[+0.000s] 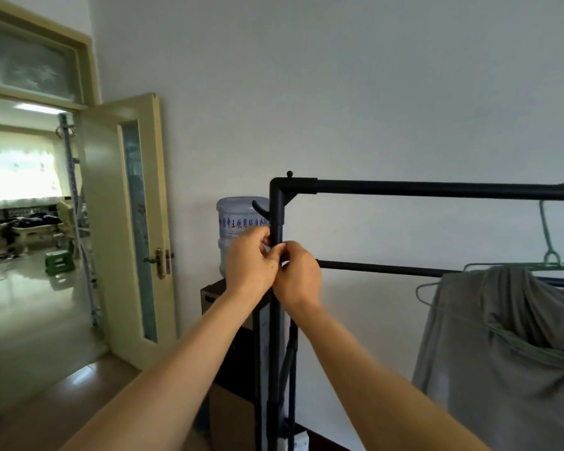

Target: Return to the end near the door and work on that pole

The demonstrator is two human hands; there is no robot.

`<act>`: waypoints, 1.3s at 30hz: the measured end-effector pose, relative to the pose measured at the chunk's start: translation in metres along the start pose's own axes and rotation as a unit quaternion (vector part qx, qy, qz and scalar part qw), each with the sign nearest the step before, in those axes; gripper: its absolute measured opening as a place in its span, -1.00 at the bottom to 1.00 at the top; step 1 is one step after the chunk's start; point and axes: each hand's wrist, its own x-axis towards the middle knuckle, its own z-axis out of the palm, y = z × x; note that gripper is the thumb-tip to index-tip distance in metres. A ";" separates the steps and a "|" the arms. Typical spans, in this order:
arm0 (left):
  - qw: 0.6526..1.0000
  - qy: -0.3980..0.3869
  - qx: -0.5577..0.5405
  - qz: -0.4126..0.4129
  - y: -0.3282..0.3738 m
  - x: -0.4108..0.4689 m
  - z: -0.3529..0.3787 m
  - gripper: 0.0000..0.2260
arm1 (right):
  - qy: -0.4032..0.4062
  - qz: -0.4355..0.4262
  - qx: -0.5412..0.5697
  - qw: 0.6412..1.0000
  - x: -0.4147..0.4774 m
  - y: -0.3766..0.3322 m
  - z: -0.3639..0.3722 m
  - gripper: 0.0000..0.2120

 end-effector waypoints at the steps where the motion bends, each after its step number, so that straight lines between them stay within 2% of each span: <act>1: 1.000 -0.004 -0.008 0.002 -0.004 0.007 0.010 -0.91 | 0.003 0.001 -0.004 1.000 0.009 0.008 0.003 -0.97; 15: 0.993 -0.048 -0.092 0.057 -0.069 0.105 0.138 -0.89 | 0.078 0.042 -0.089 0.992 0.121 0.096 0.036 -0.90; 25: 0.986 -0.082 -0.137 0.056 -0.105 0.147 0.199 -0.93 | 0.117 0.102 -0.116 0.981 0.170 0.142 0.063 -0.86; 39: 0.976 -0.111 -0.176 0.058 -0.125 0.217 0.286 -0.93 | 0.147 0.095 -0.122 0.977 0.259 0.212 0.075 -0.86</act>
